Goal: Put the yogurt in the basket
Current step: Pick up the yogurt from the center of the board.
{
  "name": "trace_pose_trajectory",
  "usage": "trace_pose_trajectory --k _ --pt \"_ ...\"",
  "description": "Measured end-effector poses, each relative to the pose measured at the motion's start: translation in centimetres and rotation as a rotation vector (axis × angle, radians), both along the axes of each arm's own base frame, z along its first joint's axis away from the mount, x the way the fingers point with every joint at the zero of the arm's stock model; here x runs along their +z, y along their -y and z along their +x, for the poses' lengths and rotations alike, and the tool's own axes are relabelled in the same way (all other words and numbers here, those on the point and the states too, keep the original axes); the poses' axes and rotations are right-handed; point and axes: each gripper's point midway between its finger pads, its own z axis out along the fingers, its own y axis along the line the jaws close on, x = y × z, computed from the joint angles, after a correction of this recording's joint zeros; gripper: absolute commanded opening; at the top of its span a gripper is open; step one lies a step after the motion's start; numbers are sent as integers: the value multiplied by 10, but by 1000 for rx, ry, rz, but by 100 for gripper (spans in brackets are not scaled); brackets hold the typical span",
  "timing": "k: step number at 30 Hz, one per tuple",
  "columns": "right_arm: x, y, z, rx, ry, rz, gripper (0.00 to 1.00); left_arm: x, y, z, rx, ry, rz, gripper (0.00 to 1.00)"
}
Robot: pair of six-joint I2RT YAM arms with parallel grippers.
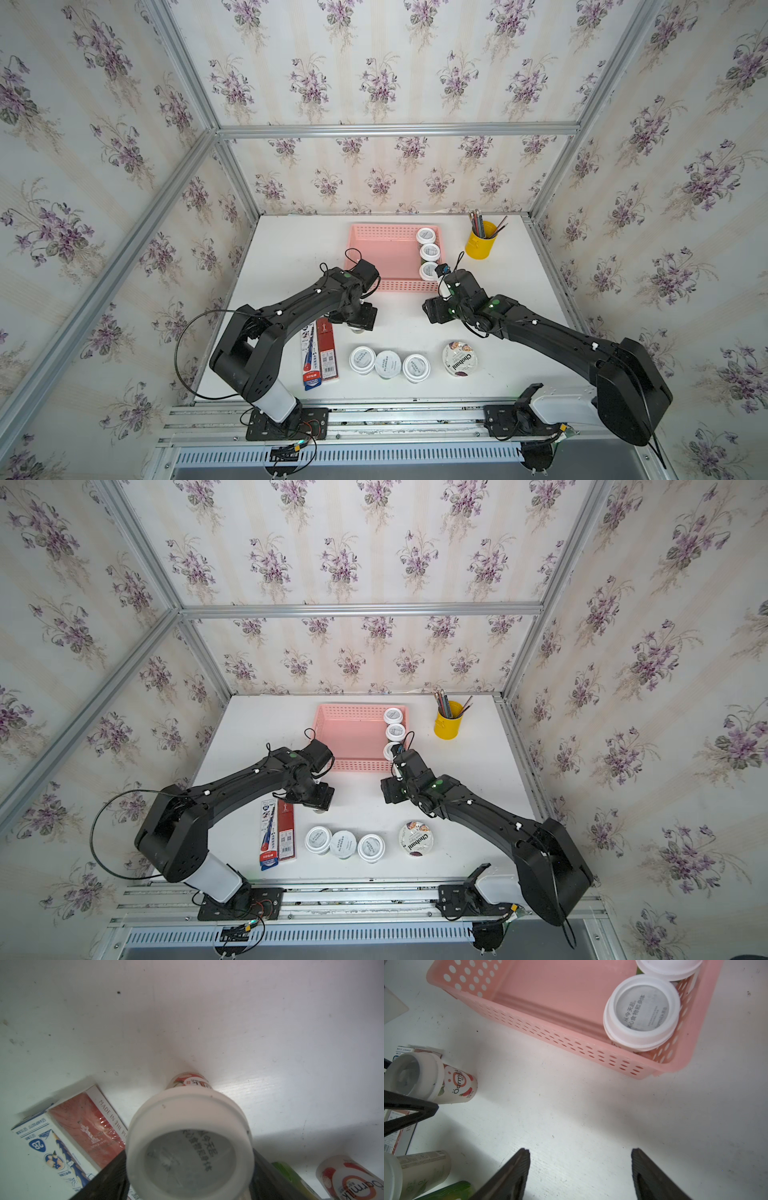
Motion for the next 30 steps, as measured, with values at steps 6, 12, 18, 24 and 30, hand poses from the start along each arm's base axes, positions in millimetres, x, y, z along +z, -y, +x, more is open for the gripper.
trace_pose_trajectory --k 6,12,18,24,30 --pt "1 0 2 -1 3 -3 81 2 1 2 2 10 -5 76" --pt "0 0 2 1 6 -11 81 6 1 2 1 18 -8 74" --pt "-1 0 3 0 4 -15 81 3 -2 -2 1 13 -1 78" --pt "-4 0 3 3 0 -20 81 -3 -4 -7 -1 -4 10 88" --pt "-6 0 3 3 -6 -24 81 -3 -3 -5 -4 2 5 86"
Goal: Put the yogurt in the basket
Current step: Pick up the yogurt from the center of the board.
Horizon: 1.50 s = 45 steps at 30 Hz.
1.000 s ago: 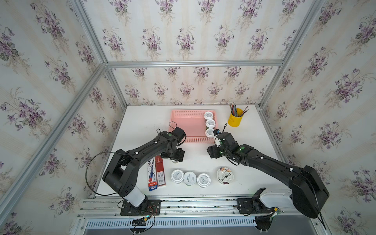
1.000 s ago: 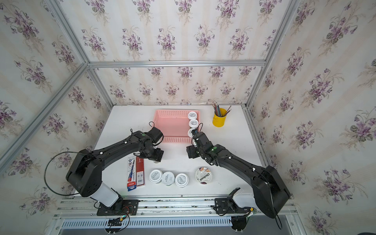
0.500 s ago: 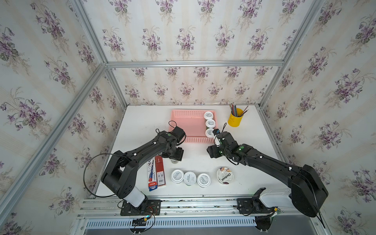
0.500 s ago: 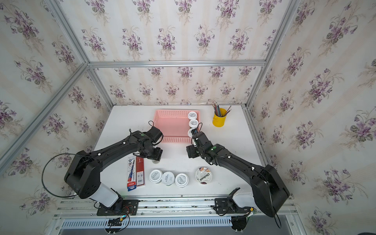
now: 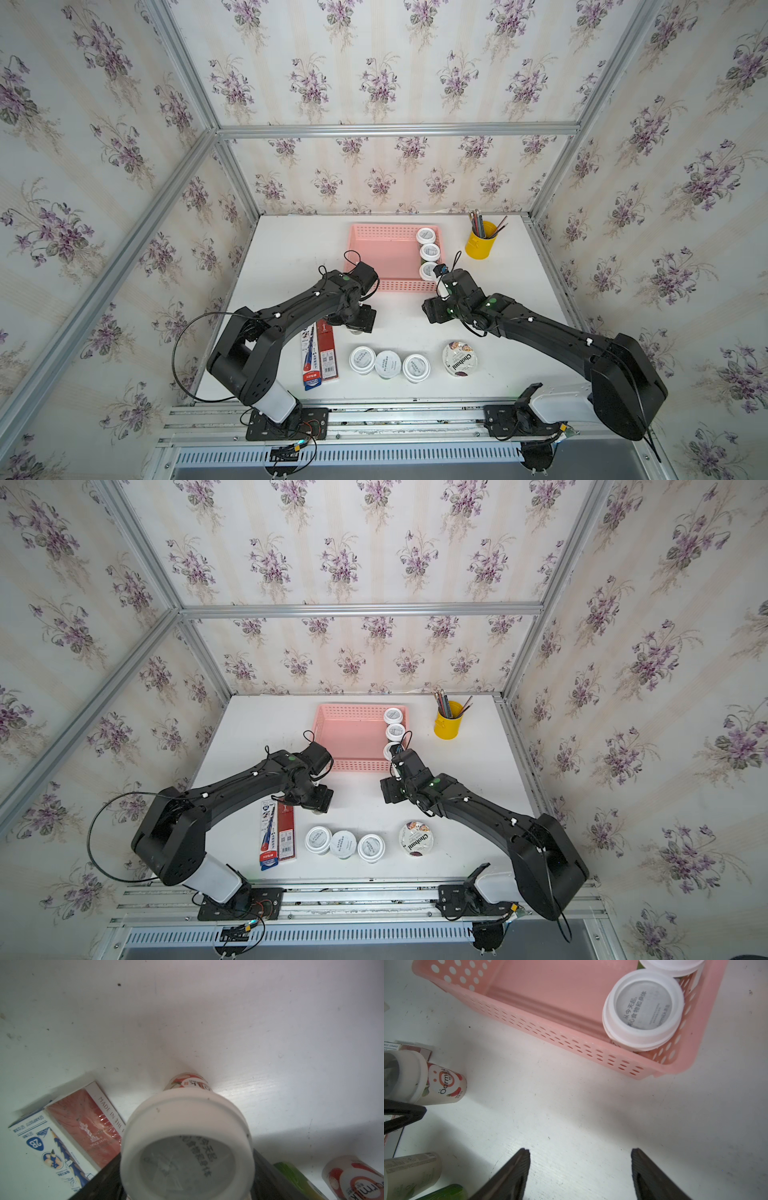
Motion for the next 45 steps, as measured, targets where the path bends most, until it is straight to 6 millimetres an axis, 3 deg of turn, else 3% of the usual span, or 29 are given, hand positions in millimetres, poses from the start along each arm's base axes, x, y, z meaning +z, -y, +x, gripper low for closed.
trace_pose_trajectory --k 14,30,38,45 --pt "-1 0 0 0 -3 -3 81 1 3 3 -7 5 -2 77" --pt "-2 1 0 0 -3 -4 81 6 -2 0 -6 1 11 75" --pt "4 3 1 -10 16 -3 80 27 -4 6 -4 47 18 74" --pt "17 9 3 -38 66 4 80 57 -3 15 -7 96 16 74"
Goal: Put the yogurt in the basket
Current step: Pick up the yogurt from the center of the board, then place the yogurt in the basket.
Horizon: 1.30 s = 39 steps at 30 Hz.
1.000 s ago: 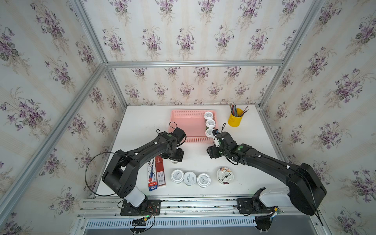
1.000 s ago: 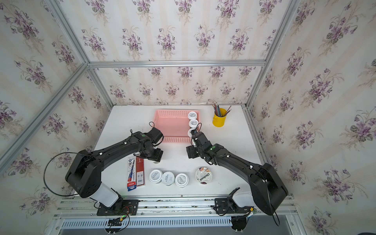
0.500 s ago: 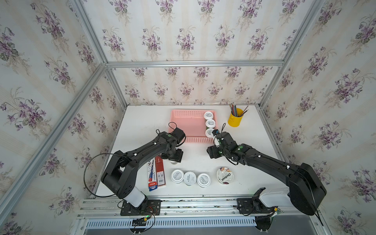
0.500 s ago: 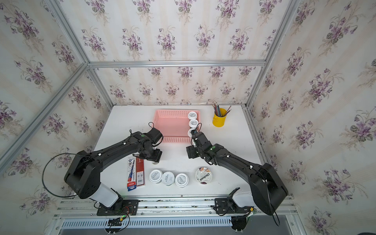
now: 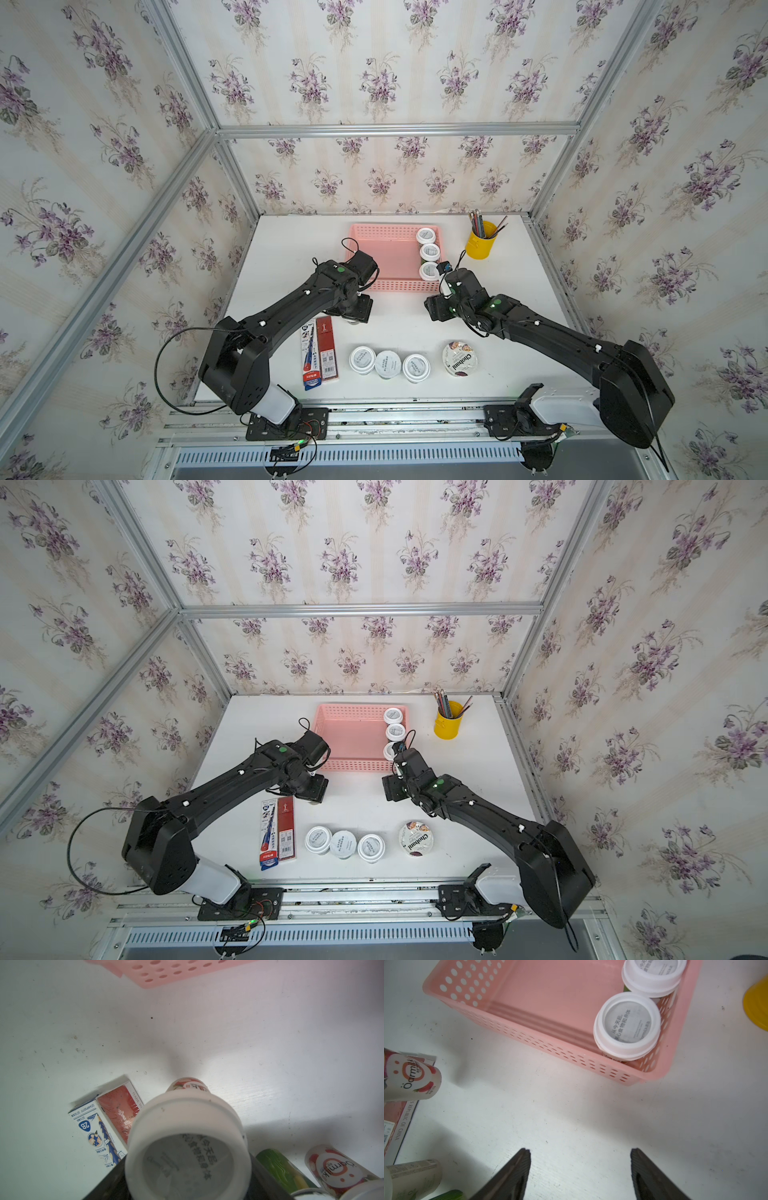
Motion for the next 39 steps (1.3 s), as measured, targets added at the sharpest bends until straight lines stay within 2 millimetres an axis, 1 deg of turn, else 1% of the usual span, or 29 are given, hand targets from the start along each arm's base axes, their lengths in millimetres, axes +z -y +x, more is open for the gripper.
trace_pose_trajectory --k 2,6,12,14,18,27,29,33,39 --pt "0 6 -2 -20 10 -2 80 10 2 4 -4 13 -6 74" --pt "1 15 -2 -56 32 -11 80 37 10 16 -20 55 -29 74" --pt "4 29 -3 -120 68 4 80 69 25 39 -48 107 -53 74" --pt "2 34 -6 -142 75 11 80 78 34 52 -63 131 -63 74" --pt "-5 39 -10 -169 68 18 80 89 52 79 -82 163 -76 74" --pt "-17 41 -8 -192 52 14 80 79 96 151 -118 214 -76 74" --pt "-19 41 -9 -189 45 18 80 68 104 165 -117 215 -74 74" --pt "-22 39 -13 -179 35 36 80 44 117 184 -117 216 -75 74" --pt "-31 37 -19 -170 -2 51 80 26 137 221 -110 289 -97 75"
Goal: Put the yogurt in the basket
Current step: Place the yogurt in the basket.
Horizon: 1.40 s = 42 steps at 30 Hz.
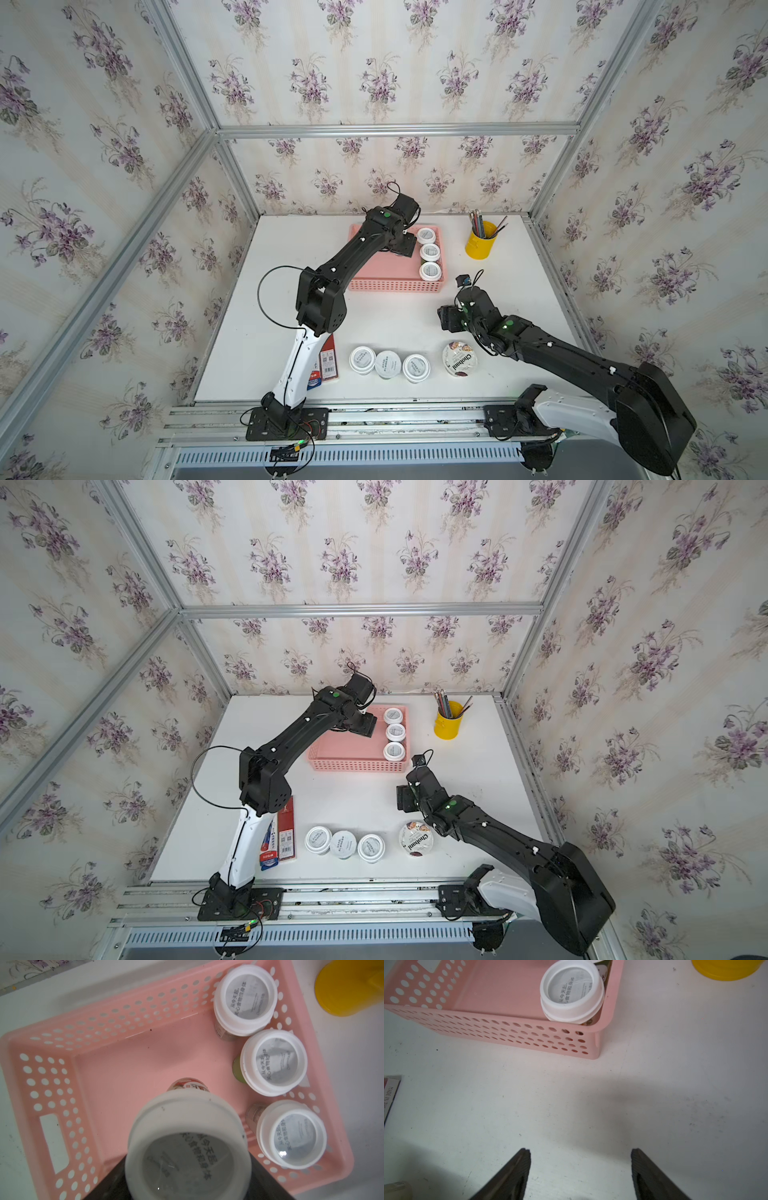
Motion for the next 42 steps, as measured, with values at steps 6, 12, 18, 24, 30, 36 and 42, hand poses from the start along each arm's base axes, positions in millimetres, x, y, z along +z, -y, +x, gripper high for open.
trace_pose_trajectory --k 6,12,18,24,30,36,42 --pt "-6 -3 -3 12 -27 4 80 -21 7 30 3 63 13 76" --pt "-7 -4 -2 11 -33 4 80 -34 1 48 19 91 28 78" --pt "-8 -5 -1 11 -41 -2 80 -45 2 52 20 84 25 79" --pt "-7 -7 1 13 -42 -1 80 -58 9 52 1 57 0 79" --pt "-14 -6 0 13 -60 -15 80 -62 6 47 1 41 6 78" --pt "-12 -7 1 16 -53 -11 80 -68 6 44 3 24 10 78" --pt "-11 -9 2 18 -53 -9 80 -67 8 49 14 44 -10 78"
